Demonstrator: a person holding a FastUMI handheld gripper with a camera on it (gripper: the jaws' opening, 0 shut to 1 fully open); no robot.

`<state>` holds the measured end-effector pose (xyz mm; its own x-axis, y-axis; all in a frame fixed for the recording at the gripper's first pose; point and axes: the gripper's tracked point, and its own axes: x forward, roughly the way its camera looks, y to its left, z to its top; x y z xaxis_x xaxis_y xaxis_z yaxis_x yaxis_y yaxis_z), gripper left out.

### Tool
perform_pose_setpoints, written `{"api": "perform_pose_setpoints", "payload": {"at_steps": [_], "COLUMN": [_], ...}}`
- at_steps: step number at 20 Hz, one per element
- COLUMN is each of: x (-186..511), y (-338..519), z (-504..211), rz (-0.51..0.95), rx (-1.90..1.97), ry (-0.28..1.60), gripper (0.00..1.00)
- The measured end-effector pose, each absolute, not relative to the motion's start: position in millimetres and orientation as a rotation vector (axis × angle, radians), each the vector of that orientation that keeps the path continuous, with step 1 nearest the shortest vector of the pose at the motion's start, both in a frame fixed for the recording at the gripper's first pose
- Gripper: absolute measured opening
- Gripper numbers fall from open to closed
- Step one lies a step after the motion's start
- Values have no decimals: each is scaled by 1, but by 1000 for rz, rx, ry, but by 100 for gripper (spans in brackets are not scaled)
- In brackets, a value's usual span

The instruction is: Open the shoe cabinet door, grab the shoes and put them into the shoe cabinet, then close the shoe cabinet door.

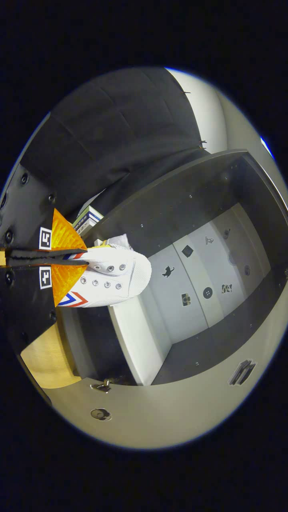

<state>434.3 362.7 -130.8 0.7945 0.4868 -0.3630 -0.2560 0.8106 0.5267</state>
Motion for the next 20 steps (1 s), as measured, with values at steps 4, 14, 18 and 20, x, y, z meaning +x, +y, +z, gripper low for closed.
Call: {"api": "perform_pose_setpoints", "payload": {"at_steps": [4,14,18,20], "x": [478,573,606,616], "y": [361,346,343,343], "z": [-111,-100,-114,-122], "rz": [398,313,281,276], "rx": [476,479,467,463], "ry": [462,400,411,426], "gripper": [1,1,1,1]}}
